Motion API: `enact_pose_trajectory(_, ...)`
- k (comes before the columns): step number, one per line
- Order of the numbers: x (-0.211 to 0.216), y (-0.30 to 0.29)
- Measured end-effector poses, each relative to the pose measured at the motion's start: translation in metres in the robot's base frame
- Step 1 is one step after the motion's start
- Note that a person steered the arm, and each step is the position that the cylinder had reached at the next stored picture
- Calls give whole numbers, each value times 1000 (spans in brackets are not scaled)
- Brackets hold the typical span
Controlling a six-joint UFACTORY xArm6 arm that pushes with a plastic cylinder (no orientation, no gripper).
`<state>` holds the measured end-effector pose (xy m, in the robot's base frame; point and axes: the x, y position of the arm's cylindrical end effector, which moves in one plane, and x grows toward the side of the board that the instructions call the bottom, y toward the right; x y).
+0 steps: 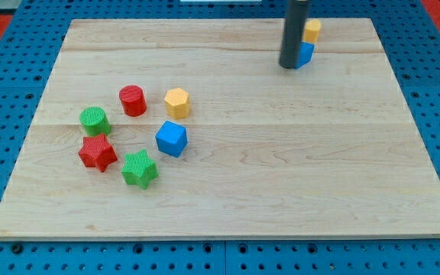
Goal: Put the blue triangle at the bottom of yellow heart
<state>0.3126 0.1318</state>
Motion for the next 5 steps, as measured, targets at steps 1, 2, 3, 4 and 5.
enact_pose_trajectory(1, -13, 38)
enact_pose_trajectory(2, 2, 41)
enact_pose_trajectory(3, 57, 8)
enact_pose_trajectory(4, 72, -67)
enact_pose_trajectory(5, 77, -134)
